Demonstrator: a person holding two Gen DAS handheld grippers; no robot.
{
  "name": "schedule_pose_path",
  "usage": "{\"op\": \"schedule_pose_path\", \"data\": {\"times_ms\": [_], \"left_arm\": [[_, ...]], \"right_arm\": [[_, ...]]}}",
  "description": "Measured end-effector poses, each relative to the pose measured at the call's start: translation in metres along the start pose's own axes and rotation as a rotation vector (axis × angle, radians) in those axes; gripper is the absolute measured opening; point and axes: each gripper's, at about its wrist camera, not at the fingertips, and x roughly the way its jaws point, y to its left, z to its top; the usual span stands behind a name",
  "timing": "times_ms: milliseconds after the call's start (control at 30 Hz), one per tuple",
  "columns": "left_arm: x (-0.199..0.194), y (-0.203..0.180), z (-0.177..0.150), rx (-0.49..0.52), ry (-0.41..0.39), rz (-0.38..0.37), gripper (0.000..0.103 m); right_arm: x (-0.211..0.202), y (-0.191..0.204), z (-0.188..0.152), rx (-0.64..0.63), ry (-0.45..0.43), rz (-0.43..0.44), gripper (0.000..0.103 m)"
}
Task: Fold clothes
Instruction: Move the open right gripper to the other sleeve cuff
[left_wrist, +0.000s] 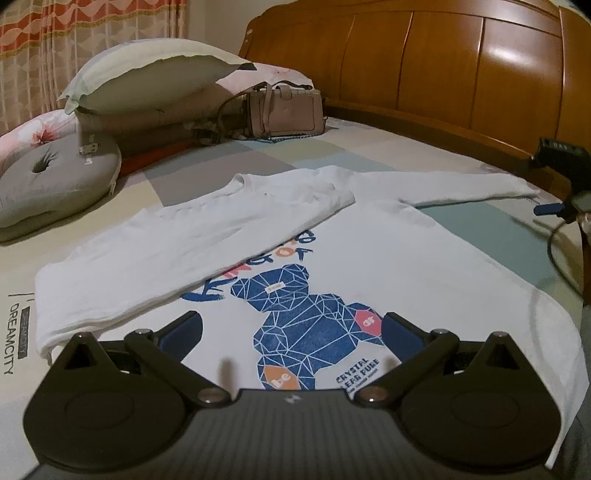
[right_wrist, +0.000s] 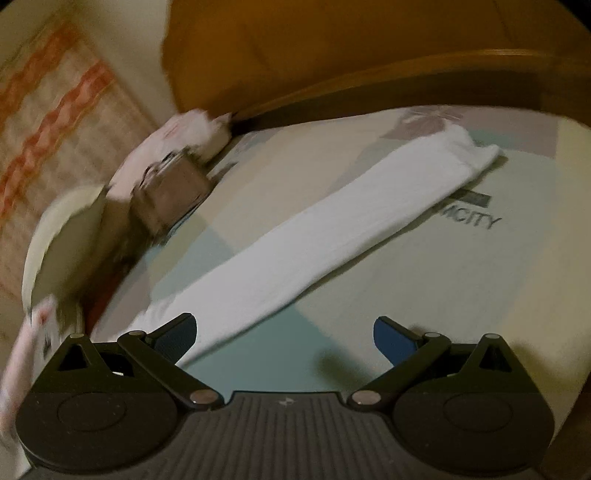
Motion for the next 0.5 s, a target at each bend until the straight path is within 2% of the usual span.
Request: {"op": "schedule_pose_path", "data": {"times_ms": [133,333,500], "left_arm": [[0.003,0.0,0.0,-0.002,0.003,-0.011,0.102],[0.006,0.003,-0.001,-0.006,0.002,-0.018,0.102],[0.009,0.008,-0.002,-0.026,0.01,-0.01,0.102]], "right_arm": [[0.017,-0.019,0.01,0.063,0.002,0.032,0.103],[0.043,-0.012,0.017,-0.019,-0.013,0.006,0.103],[0.057,-0.022,0.035,0.001,-0.04,0.044,0.103]]}}
